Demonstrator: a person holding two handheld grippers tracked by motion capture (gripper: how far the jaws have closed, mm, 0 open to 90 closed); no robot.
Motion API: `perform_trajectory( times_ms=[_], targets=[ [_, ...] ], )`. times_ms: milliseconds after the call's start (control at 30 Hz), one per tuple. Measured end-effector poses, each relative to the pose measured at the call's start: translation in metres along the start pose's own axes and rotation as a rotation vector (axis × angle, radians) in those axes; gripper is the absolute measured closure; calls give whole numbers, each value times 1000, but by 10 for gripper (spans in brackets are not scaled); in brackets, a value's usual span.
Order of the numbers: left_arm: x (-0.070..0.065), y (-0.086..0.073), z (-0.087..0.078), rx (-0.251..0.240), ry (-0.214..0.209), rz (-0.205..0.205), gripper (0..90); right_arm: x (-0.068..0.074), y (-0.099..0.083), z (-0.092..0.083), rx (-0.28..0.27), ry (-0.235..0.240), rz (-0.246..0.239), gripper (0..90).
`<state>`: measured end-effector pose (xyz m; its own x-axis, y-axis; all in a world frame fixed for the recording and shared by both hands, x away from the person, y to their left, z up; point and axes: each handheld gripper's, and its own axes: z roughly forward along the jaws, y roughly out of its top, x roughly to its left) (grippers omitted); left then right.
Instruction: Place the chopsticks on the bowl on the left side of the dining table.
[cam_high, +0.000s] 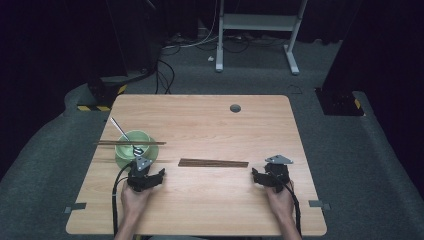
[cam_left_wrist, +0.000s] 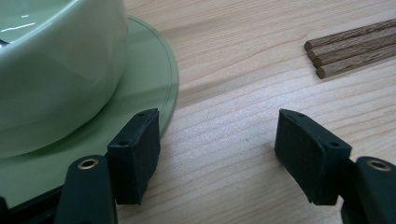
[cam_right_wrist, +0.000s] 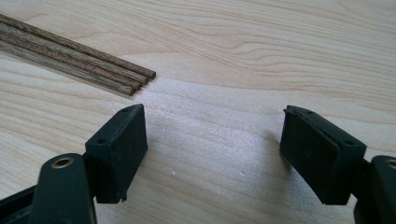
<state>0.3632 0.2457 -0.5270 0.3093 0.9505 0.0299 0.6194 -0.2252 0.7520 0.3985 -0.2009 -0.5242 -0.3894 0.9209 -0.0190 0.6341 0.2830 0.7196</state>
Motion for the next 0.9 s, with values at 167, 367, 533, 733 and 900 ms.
perform_trajectory(
  times_ms=[167, 367, 533, 733, 900],
  targets=[
    [1, 0, 0, 4, -12, -10, 311, 0, 0, 0, 0, 0, 0, 226],
    [2, 0, 1, 2, -22, -26, 311, 0, 0, 0, 0, 1, 2, 226],
    [2, 0, 0, 3, -20, -28, 310, 1, 0, 0, 1, 2, 0, 226],
    [2, -1, 0, 3, -20, -30, 309, 1, -1, -1, 2, 2, 0, 226],
    [1, -1, 0, 4, -20, -31, 306, 1, -1, -1, 3, 1, 3, 225]
  ],
)
